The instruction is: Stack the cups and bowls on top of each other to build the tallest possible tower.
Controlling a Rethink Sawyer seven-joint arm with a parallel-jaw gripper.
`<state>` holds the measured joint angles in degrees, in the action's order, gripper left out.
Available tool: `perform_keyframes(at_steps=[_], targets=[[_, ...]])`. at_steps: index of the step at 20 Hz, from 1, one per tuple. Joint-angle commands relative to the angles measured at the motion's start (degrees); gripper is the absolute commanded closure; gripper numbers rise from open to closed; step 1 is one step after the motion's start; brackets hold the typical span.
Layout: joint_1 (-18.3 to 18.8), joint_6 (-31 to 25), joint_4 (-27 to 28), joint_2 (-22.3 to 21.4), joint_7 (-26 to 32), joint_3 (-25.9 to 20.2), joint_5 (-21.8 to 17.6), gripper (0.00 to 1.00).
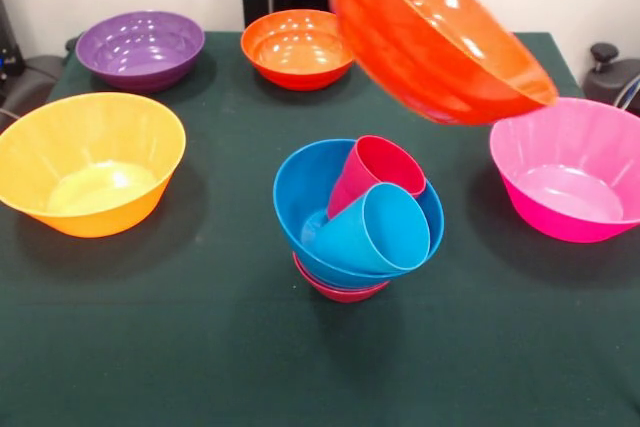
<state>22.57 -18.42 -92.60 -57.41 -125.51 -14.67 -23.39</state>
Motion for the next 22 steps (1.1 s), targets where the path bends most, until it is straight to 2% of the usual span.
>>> perform_keyframes(at_steps=[1,6,11,14,18,22], targets=[[2.0,-7.3,8.4,0.8,18.6,-5.0,-8.4,1.0],[3.6,-7.5,13.2,0.5,21.0,-7.3,-11.3,1.0],[3.4,-3.6,19.4,2.2,21.5,-7.5,-17.5,1.0],[2.0,-1.0,22.4,4.3,19.1,-5.6,-21.6,1.0],[0.2,2.8,27.0,9.2,15.2,-3.1,-27.7,1.0],[-2.9,6.3,31.7,13.4,9.3,1.1,-33.7,1.0]])
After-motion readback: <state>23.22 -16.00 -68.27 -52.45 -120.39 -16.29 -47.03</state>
